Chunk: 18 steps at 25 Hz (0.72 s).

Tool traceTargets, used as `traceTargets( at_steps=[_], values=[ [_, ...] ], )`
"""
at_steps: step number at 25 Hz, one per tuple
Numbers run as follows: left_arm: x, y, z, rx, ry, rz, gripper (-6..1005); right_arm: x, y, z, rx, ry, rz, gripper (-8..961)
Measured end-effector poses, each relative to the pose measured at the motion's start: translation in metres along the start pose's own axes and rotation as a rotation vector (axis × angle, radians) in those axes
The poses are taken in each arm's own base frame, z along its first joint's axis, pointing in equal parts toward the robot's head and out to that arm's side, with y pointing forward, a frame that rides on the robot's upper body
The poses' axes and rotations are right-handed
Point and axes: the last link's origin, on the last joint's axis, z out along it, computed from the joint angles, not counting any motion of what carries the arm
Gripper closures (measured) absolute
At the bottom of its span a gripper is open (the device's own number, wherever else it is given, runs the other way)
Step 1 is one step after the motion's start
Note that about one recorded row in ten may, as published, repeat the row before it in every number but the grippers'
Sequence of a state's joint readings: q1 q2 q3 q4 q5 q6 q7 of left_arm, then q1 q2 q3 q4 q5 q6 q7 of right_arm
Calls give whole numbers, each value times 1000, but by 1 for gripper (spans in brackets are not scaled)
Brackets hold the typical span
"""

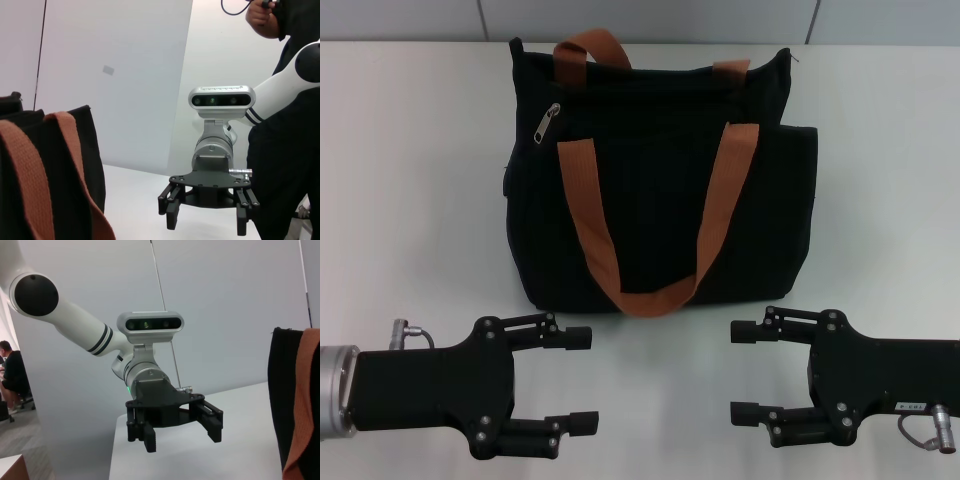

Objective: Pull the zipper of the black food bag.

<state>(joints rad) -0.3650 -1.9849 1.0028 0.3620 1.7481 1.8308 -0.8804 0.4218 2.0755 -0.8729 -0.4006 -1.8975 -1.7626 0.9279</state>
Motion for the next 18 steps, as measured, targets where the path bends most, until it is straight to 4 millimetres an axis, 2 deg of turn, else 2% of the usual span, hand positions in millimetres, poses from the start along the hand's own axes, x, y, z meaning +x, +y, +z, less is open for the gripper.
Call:
traceTargets(
  at_steps=[18],
  values=[
    [2,2,-3,13,30,2,214,0,-2,0,7,6,-5,164]
  ],
)
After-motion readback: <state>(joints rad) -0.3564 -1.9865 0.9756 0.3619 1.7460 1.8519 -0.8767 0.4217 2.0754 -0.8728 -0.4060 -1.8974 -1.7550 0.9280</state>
